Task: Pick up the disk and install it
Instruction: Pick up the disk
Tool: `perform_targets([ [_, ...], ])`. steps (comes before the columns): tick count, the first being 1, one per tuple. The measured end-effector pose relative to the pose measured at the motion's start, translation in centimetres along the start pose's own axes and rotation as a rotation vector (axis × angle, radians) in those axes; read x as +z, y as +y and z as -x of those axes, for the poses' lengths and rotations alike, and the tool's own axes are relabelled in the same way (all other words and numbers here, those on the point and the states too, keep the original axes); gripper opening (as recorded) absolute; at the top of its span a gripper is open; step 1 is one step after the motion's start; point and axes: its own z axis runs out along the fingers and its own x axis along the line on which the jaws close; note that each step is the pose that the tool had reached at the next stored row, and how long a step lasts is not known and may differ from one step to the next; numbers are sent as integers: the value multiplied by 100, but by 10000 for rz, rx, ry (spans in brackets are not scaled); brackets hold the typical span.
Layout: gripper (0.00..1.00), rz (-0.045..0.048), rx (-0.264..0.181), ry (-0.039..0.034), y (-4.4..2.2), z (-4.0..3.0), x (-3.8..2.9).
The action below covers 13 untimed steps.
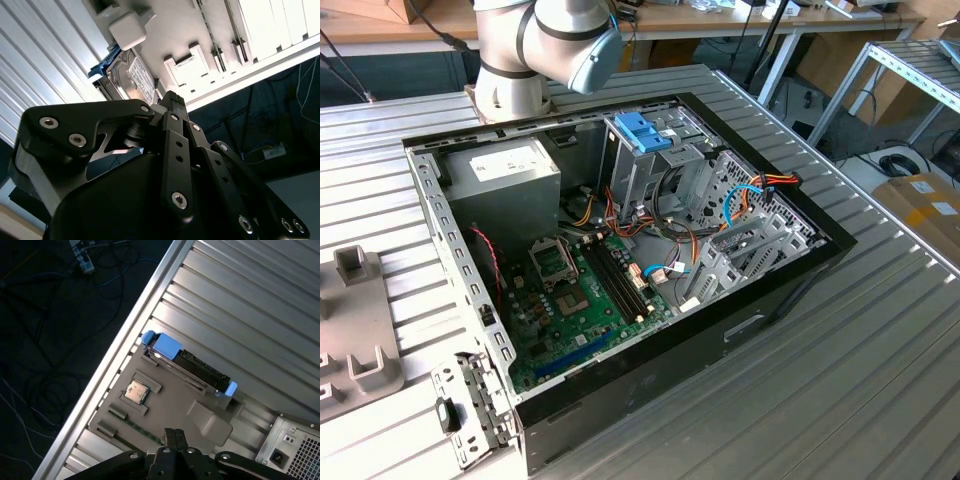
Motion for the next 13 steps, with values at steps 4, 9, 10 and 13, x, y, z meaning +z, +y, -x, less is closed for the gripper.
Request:
perform_targets([
  [4,10,7,-293,12,0,0,0],
  [9,10,15,-610,25,0,0,0],
  [10,10,16,-653,27,0,0,0],
  [13,10,20,-815,34,0,0,0],
])
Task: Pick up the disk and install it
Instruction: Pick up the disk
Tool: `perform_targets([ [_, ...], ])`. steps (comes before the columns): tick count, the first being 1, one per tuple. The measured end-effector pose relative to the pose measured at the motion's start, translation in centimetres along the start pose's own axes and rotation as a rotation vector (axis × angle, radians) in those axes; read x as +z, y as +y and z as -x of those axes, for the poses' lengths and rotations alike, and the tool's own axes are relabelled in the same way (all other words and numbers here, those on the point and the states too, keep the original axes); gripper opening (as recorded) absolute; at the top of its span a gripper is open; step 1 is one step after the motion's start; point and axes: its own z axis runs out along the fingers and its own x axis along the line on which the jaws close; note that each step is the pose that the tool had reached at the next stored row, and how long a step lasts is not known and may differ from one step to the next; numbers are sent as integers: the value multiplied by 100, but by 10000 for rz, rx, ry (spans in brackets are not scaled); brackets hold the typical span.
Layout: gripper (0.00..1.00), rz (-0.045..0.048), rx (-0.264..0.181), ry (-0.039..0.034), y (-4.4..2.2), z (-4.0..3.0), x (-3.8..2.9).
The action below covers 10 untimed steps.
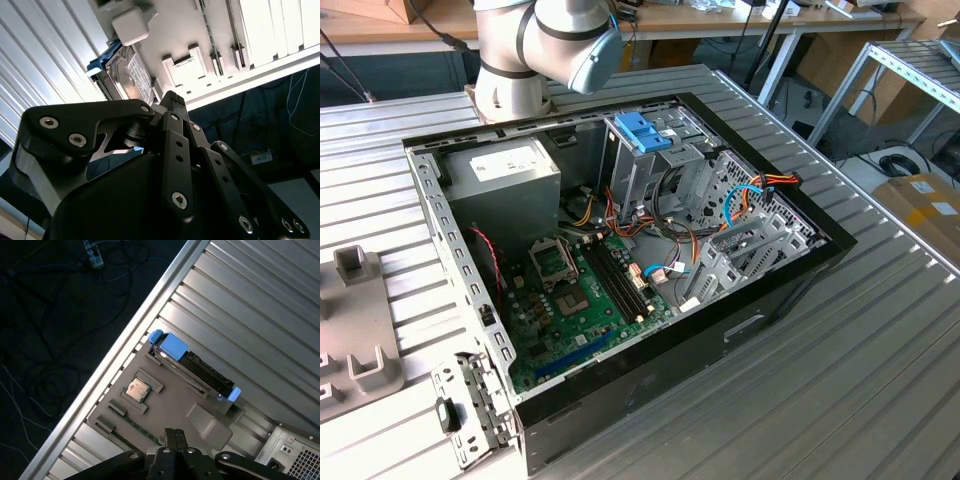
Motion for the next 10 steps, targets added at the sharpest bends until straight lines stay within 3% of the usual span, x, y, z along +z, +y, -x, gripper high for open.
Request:
perform_targets([
  [10,10,12,-517,21,0,0,0],
])
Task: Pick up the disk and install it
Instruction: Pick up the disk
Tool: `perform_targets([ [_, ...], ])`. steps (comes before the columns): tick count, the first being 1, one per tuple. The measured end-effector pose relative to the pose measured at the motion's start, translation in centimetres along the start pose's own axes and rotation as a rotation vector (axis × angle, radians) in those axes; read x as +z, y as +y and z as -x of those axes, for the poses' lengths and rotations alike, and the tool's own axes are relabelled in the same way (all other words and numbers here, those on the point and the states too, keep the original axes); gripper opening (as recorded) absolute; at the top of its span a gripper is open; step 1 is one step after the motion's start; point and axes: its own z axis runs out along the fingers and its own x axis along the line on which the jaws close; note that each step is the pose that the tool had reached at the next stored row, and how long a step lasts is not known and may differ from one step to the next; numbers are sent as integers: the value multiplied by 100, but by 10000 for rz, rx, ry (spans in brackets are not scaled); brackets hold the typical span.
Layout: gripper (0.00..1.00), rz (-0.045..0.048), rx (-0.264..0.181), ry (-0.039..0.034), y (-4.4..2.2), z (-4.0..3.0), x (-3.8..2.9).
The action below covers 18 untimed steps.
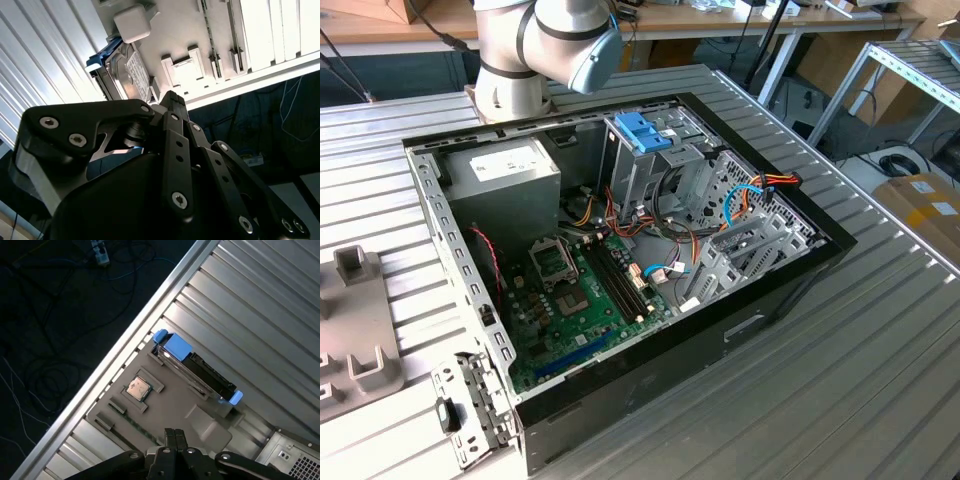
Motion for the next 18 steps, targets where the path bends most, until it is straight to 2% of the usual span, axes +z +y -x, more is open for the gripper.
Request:
perform_targets([
  [18,10,27,-1122,47,0,0,0],
])
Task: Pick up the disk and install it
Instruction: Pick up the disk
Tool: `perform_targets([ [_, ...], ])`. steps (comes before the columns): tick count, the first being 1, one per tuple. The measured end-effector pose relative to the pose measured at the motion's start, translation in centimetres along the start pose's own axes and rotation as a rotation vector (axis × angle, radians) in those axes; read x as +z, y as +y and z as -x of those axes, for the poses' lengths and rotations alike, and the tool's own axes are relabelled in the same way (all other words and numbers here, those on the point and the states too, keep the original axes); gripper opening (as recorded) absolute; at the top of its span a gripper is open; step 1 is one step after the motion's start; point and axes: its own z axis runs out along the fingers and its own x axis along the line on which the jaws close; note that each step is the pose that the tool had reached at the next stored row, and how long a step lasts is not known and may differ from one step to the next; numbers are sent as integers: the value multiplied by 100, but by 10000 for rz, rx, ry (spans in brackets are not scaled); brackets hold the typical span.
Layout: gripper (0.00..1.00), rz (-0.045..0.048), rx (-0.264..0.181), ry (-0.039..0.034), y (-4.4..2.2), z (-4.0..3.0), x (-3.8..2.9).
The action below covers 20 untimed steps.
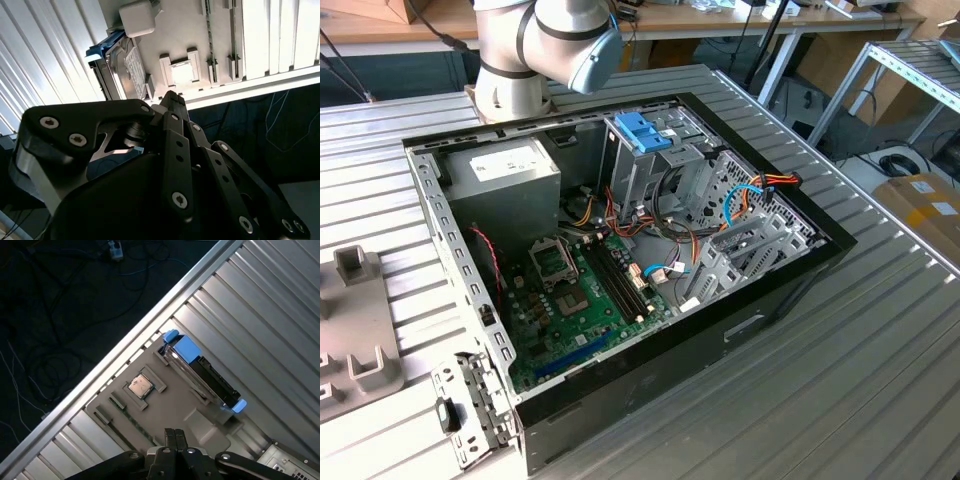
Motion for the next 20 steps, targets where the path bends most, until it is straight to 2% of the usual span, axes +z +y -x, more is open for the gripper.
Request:
perform_targets([
  [20,10,29,-1217,51,0,0,0],
])
